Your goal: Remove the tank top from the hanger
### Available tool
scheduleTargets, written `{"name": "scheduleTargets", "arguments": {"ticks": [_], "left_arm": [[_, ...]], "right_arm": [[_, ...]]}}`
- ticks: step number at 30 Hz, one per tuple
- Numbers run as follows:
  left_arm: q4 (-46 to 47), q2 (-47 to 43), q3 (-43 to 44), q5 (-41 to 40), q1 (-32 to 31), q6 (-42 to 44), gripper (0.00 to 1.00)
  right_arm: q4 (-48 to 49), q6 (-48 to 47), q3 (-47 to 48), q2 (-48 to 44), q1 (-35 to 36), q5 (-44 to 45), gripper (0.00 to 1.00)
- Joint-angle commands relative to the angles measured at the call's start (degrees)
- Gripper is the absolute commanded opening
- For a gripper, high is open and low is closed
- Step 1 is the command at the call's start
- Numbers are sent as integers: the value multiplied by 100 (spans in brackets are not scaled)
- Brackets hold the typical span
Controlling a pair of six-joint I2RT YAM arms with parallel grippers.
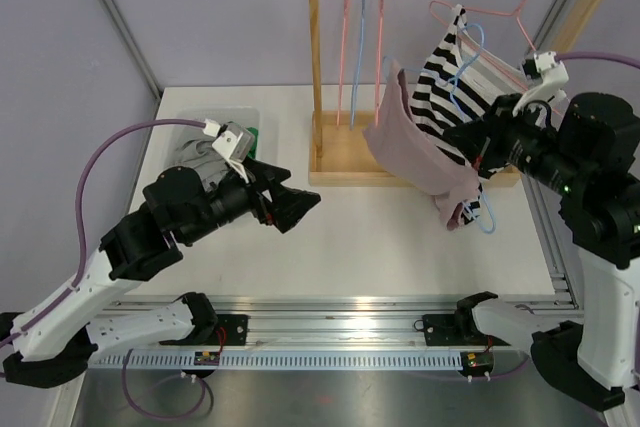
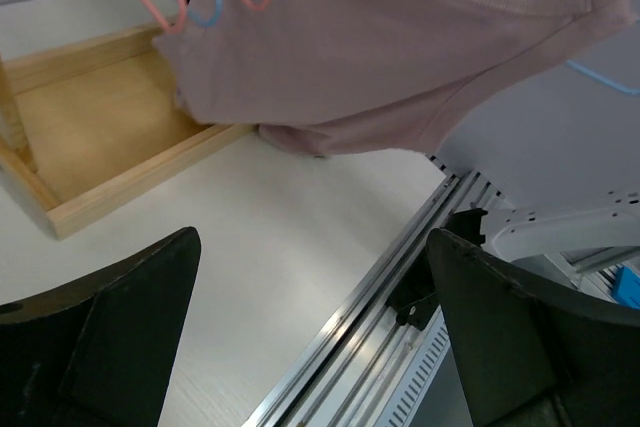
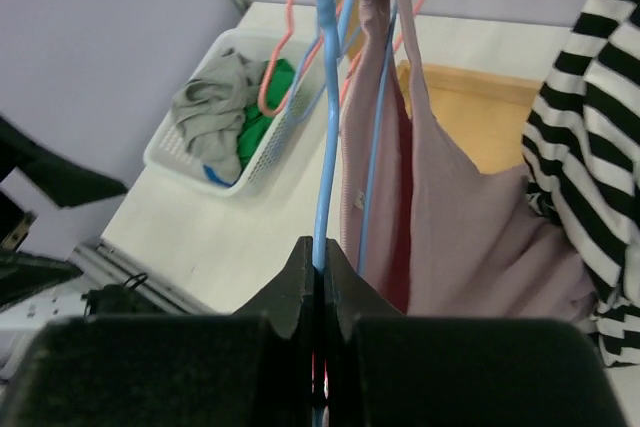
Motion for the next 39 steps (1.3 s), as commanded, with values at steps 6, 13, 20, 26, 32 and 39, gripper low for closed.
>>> {"name": "scheduleTargets", "arguments": {"ticks": [6,13,20,26,32,39], "left_arm": [[907,968,1006,-1913,-1383,654,99],[942,1899,1402,-2968,-2025,857,98],[863,2243,1236,-3629,-2052,707,76],[758,2401,1218,-4007,-2017,777,40],[169,2315,1350,-4787,-1850,523,0],[-559,1586,1464,-6344,-1657,426,0]], "right_arm": [[269,-31,-1594,-1536,-11,-1853,0],[365,65,-2474,-2259,-11,-2645,0],[699,320,-2685,-2461,-20,-3093,0],[875,408,-2659,-2531,-11,-3207,0],[700,57,-2492,-2497,-20,-2909,0],[874,-294,-2579,-2303,-11,-3847,0]]}}
